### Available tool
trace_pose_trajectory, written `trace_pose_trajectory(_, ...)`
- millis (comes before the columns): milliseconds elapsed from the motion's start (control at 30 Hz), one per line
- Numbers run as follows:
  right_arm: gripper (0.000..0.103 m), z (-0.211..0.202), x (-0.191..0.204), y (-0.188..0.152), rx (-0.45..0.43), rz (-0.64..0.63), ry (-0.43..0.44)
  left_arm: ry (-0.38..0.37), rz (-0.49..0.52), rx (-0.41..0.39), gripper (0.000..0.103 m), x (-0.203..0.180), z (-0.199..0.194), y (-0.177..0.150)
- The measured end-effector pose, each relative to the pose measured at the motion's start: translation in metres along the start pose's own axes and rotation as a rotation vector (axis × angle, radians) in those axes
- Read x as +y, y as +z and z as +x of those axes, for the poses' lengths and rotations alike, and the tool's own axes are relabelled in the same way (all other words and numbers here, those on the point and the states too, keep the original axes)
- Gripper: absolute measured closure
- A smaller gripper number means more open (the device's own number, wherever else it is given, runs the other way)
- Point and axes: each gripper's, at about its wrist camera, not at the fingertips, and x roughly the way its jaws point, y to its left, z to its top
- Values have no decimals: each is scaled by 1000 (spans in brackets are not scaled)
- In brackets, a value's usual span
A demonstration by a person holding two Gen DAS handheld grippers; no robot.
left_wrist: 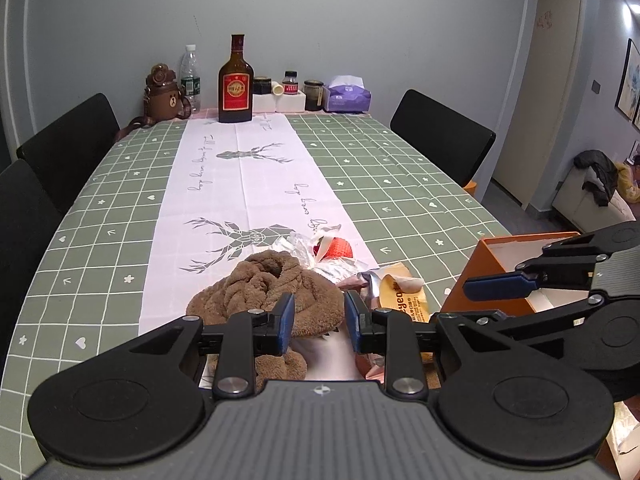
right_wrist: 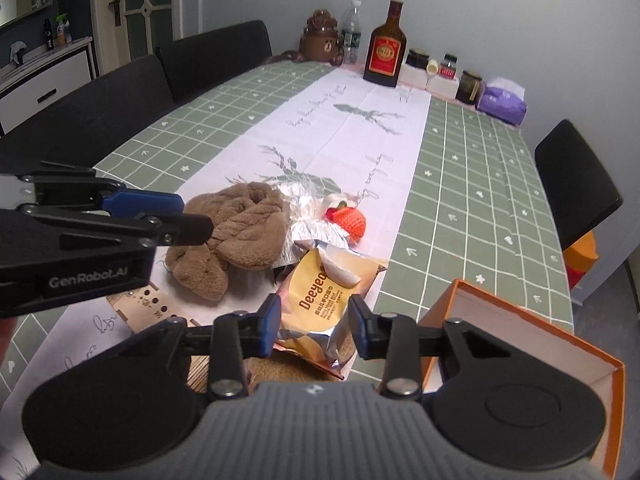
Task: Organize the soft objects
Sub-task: 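Grasp the brown fluffy towel with the left gripper while the right gripper grasps the Deeyeo snack bag, then lift and carry the towel and snack bag over the orange box with both grippers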
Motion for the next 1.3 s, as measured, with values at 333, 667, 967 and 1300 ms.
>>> trace_pose_trajectory(333,36,44,-13,15,67,118,25,13,-61,60,29,22,33,16)
trace_pose_trajectory(667,37,83,-9,20,179,155,23,24,22,273,27,41,67,15)
trace_pose_trajectory(967,43,89,-6,17,191,136,7,18,12,349,27,47,90,-3)
trace_pose_trajectory(1300,60,82,2,12,161,99,-5,40,-47,295,58,53,82,-5)
